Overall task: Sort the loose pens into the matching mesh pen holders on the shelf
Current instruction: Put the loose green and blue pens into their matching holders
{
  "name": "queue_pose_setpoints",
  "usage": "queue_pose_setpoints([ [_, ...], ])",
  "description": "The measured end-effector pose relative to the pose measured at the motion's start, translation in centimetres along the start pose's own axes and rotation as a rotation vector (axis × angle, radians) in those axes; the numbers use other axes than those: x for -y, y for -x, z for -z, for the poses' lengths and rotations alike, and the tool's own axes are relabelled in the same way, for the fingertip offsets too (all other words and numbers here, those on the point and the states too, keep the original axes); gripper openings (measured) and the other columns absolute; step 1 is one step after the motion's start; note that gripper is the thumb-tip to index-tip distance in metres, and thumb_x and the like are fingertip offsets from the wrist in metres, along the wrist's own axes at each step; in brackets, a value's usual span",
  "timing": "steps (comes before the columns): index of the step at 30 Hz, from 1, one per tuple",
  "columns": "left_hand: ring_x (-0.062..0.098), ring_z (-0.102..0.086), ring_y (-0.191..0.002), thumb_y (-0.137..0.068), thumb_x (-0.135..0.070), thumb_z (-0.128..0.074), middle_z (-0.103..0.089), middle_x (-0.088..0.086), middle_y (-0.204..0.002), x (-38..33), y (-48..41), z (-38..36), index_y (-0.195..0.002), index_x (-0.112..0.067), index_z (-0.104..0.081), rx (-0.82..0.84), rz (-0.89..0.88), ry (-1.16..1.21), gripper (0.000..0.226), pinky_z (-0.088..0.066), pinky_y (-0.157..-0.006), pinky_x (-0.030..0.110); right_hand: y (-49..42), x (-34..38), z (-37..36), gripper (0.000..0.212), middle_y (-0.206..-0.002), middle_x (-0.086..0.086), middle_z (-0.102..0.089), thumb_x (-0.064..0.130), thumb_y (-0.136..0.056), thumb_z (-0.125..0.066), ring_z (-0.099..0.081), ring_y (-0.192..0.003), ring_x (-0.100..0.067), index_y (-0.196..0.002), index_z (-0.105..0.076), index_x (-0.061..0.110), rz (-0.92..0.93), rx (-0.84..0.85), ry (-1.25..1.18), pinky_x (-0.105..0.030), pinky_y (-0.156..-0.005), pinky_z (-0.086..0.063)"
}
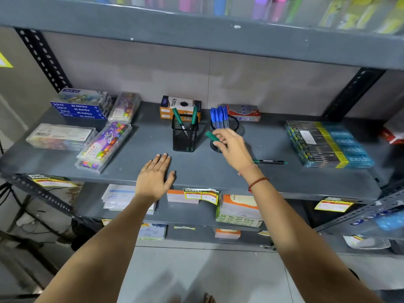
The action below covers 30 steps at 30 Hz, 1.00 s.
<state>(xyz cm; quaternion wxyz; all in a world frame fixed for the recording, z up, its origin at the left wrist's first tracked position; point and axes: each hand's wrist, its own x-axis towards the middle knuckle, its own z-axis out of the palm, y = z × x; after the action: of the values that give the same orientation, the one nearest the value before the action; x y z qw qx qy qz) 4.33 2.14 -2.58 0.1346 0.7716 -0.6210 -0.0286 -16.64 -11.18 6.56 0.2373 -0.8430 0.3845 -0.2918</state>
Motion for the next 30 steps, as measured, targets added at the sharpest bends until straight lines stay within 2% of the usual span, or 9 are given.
queue_pose_setpoints([
  [3,0.023,-0.027,-0.141,-0.086,-0.054,-0.011,-0.036,0.006,-0.15,-0.1,0.0,0.1,-0.142,-0.014,-0.036,-0.001,-0.003,0.004,0.074,-0.019,-0.115,0.038,-2.6,3.4,0.3,0.045,-0.102,-0.005,-0.055,0.003,-0.09,-0.059,-0.055,-0.087,-0.012,-0.133,-0.047,0.012,0.028,-0.135,-0.164,-0.024,-0.084,-0.051],
  [5,0.023,-0.027,-0.141,-0.086,-0.054,-0.011,-0.037,0.006,-0.15,-0.1,0.1,0.1,-0.141,-0.014,-0.037,0.003,-0.005,0.005,0.074,-0.019,-0.116,0.038,-4.6,5.1,0.7,0.049,-0.099,-0.007,-0.056,0.002,-0.09,-0.057,-0.055,-0.082,-0.01,-0.136,-0.043,0.014,0.071,-0.275,-0.207,-0.019,-0.08,-0.049],
  [10,0.025,-0.032,-0.139,-0.086,-0.053,-0.017,-0.041,0.007,-0.148,0.0,-0.1,0.0,-0.139,-0.013,-0.041,-0.004,-0.005,0.012,0.071,-0.023,-0.114,0.04,-8.6,7.3,0.4,0.041,-0.107,-0.025,-0.057,-0.002,-0.09,-0.052,-0.062,-0.086,-0.027,-0.13,-0.047,0.002,0.113,-0.561,-0.232,-0.035,-0.083,-0.055],
  [12,0.025,-0.034,-0.138,-0.087,-0.052,-0.019,-0.042,0.007,-0.147,0.0,-0.1,0.0,-0.138,-0.012,-0.043,-0.009,-0.005,0.015,0.069,-0.025,-0.113,0.04,-9.3,7.1,-0.7,0.039,-0.107,-0.027,-0.057,-0.003,-0.09,-0.052,-0.063,-0.089,-0.033,-0.128,-0.048,0.0,0.076,-0.561,-0.234,-0.041,-0.083,-0.056],
  [14,0.025,-0.035,-0.137,-0.087,-0.051,-0.021,-0.044,0.008,-0.146,0.1,-0.1,0.0,-0.137,-0.012,-0.044,-0.012,-0.005,0.016,0.067,-0.027,-0.112,0.041,-9.4,6.3,-2.1,0.038,-0.107,-0.025,-0.059,-0.002,-0.09,-0.052,-0.063,-0.089,-0.033,-0.127,-0.049,0.002,0.015,-0.495,-0.182,-0.038,-0.081,-0.054],
  [16,0.026,-0.037,-0.136,-0.087,-0.05,-0.022,-0.045,0.008,-0.144,0.1,-0.1,0.0,-0.136,-0.011,-0.046,-0.017,-0.005,0.015,0.066,-0.028,-0.112,0.041,-8.9,5.2,-3.7,0.034,-0.108,-0.024,-0.06,0.002,-0.092,-0.052,-0.063,-0.092,-0.034,-0.125,-0.049,0.004,-0.068,-0.364,-0.101,-0.037,-0.082,-0.055],
  [20,0.026,-0.039,-0.135,-0.088,-0.048,-0.024,-0.047,0.008,-0.143,0.0,-0.1,0.0,-0.135,-0.011,-0.047,-0.022,-0.005,0.012,0.064,-0.029,-0.111,0.041,-7.6,3.7,-5.3,0.04,-0.117,-0.022,-0.058,0.004,-0.093,-0.051,-0.058,-0.108,-0.038,-0.133,-0.047,0.009,-0.187,-0.117,0.135,-0.049,-0.091,-0.053],
  [26,0.026,-0.039,-0.135,-0.089,-0.048,-0.024,-0.047,0.008,-0.143,0.2,-0.2,-0.2,-0.135,-0.011,-0.046,-0.019,-0.005,0.01,0.064,-0.029,-0.111,0.04,-7.1,4.0,-2.9,0.04,-0.115,-0.023,-0.061,0.002,-0.089,-0.053,-0.058,-0.109,-0.037,-0.129,-0.05,0.007,-0.173,-0.183,0.075,-0.043,-0.092,-0.051],
  [30,0.025,-0.037,-0.136,-0.089,-0.05,-0.022,-0.046,0.008,-0.144,0.3,-0.2,-0.4,-0.136,-0.012,-0.045,-0.019,-0.006,0.004,0.065,-0.027,-0.112,0.041,-3.9,1.3,-0.4,0.023,-0.109,-0.018,-0.064,0.003,-0.087,-0.055,-0.063,-0.098,-0.033,-0.109,-0.064,0.004,-0.223,-0.302,0.04,-0.042,-0.091,-0.052],
])
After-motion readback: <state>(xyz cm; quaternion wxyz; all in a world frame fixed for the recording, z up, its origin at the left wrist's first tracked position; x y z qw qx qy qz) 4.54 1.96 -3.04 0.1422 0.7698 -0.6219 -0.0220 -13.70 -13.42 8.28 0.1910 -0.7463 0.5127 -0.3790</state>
